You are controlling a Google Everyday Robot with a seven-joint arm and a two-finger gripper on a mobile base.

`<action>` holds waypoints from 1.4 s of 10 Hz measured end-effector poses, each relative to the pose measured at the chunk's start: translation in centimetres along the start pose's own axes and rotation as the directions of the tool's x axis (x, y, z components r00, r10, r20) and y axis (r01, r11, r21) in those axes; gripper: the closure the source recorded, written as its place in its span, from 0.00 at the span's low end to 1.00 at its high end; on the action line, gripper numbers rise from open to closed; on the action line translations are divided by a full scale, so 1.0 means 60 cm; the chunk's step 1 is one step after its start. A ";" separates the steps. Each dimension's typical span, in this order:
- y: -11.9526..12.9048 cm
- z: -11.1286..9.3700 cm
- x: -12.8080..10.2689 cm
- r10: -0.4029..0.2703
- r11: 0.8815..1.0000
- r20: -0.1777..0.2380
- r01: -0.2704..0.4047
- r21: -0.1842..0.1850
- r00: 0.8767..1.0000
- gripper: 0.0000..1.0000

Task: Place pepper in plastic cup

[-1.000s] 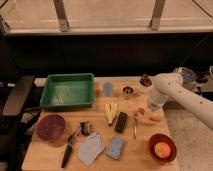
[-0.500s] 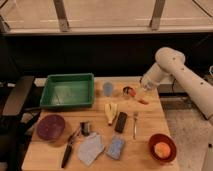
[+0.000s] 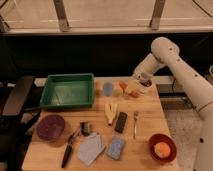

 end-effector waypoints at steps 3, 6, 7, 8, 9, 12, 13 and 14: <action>-0.002 -0.002 0.018 0.012 1.000 -0.028 -0.013 -0.007 1.000 1.00; -0.017 0.022 0.056 0.022 0.999 -0.061 -0.024 -0.039 0.998 1.00; -0.022 0.031 0.043 0.017 0.998 -0.035 -0.019 -0.067 0.999 1.00; -0.023 0.039 0.027 0.009 0.996 -0.010 -0.009 -0.084 1.000 1.00; -0.023 0.045 0.019 0.004 0.996 0.009 -0.003 -0.094 1.000 1.00; -0.026 0.068 -0.033 -0.030 0.995 0.100 0.039 -0.088 0.995 1.00; -0.026 0.073 -0.049 -0.041 0.996 0.130 0.051 -0.080 0.991 1.00; -0.028 0.077 -0.065 -0.047 0.996 0.167 0.059 -0.062 0.985 1.00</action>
